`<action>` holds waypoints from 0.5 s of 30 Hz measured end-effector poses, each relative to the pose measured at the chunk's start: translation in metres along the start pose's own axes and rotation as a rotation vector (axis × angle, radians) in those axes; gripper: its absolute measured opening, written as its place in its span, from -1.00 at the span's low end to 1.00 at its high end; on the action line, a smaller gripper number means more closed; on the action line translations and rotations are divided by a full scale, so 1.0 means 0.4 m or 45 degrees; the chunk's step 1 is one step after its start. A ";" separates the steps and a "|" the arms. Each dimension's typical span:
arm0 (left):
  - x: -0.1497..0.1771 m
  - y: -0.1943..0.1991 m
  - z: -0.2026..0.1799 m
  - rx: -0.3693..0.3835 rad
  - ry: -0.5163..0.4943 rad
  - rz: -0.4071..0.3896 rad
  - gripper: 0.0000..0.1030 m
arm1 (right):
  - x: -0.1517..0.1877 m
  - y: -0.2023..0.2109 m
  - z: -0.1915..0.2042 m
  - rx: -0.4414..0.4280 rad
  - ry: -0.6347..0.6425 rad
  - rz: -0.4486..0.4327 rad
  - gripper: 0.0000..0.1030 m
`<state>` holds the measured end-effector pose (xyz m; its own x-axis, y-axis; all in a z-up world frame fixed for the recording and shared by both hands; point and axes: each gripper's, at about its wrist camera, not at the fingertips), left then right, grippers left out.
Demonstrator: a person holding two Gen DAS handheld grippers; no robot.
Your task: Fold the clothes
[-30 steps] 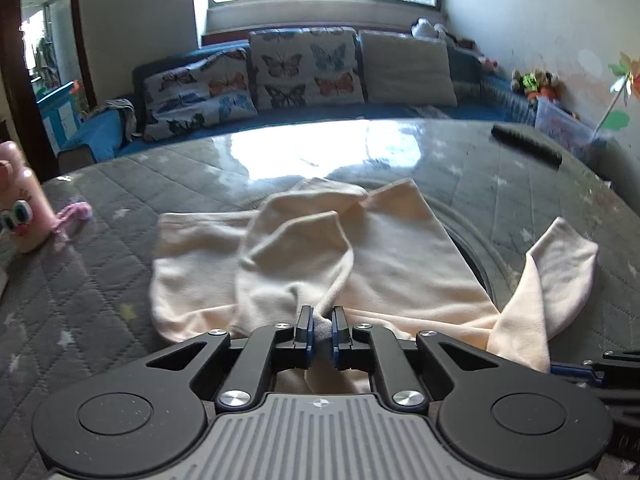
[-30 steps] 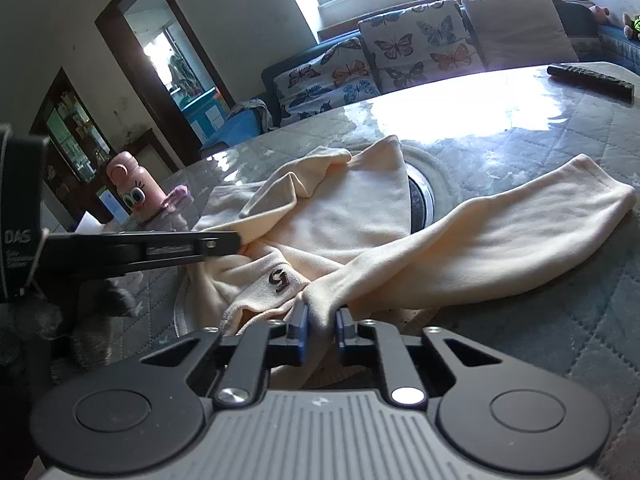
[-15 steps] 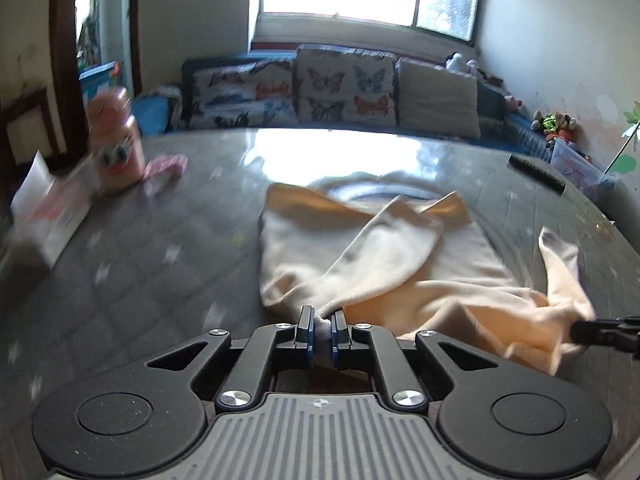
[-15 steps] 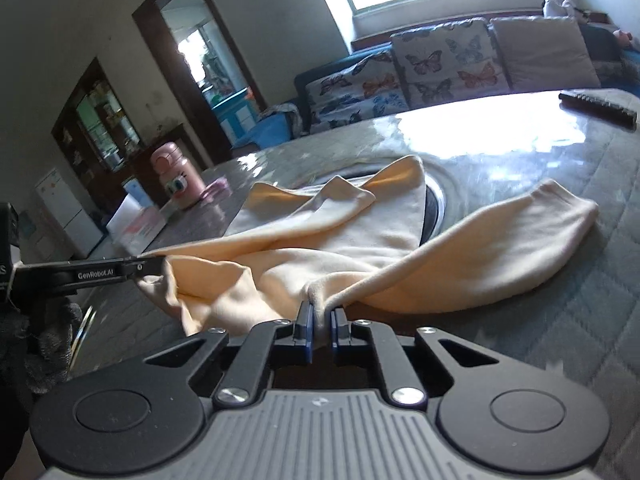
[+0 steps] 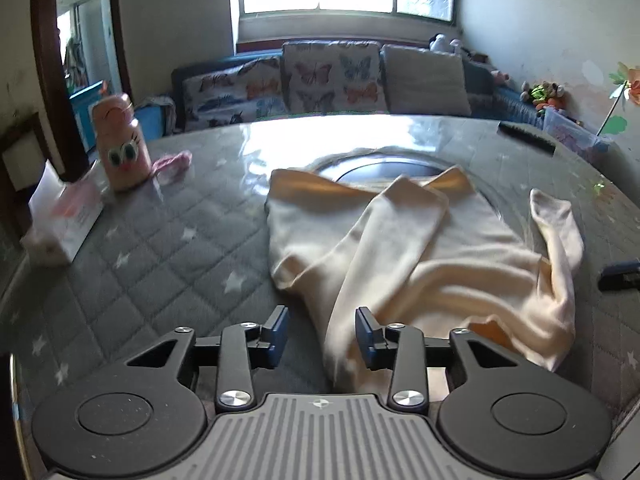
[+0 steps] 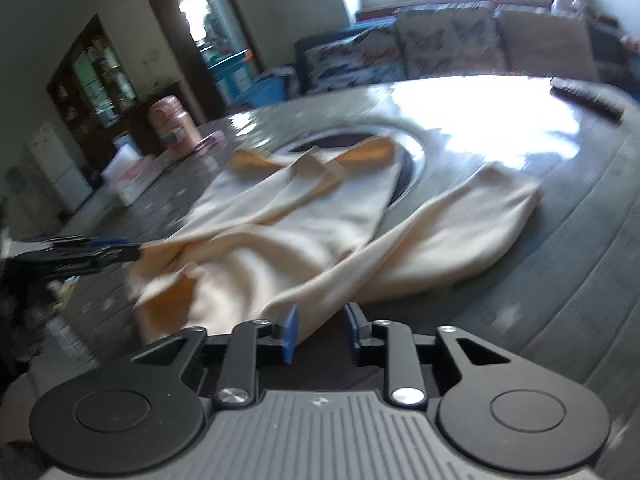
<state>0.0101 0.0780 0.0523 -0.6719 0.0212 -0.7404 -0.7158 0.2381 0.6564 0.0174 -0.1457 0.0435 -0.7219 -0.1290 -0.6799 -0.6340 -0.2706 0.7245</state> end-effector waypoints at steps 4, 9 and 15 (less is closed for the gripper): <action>-0.029 -0.038 -0.015 0.022 -0.019 -0.010 -0.13 | -0.061 -0.059 -0.055 0.109 -0.089 -0.034 -0.42; -0.070 -0.106 -0.037 0.035 -0.060 -0.001 -0.09 | -0.134 -0.172 -0.093 0.230 -0.124 -0.037 -0.39; -0.106 -0.178 -0.059 0.064 -0.111 0.023 -0.04 | -0.180 -0.290 -0.102 0.321 -0.119 0.014 -0.39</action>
<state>0.0851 0.0371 0.0404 -0.6640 0.1102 -0.7395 -0.6917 0.2850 0.6636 0.1543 -0.1441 0.0039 -0.7443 -0.0387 -0.6668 -0.6665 -0.0218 0.7452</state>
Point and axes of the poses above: each gripper's, at about its wrist camera, not at the fingertips, and y roughly against the way its jaws point, z to its left, x to its underside, and after that the axes turned 14 degrees about x, right-handed
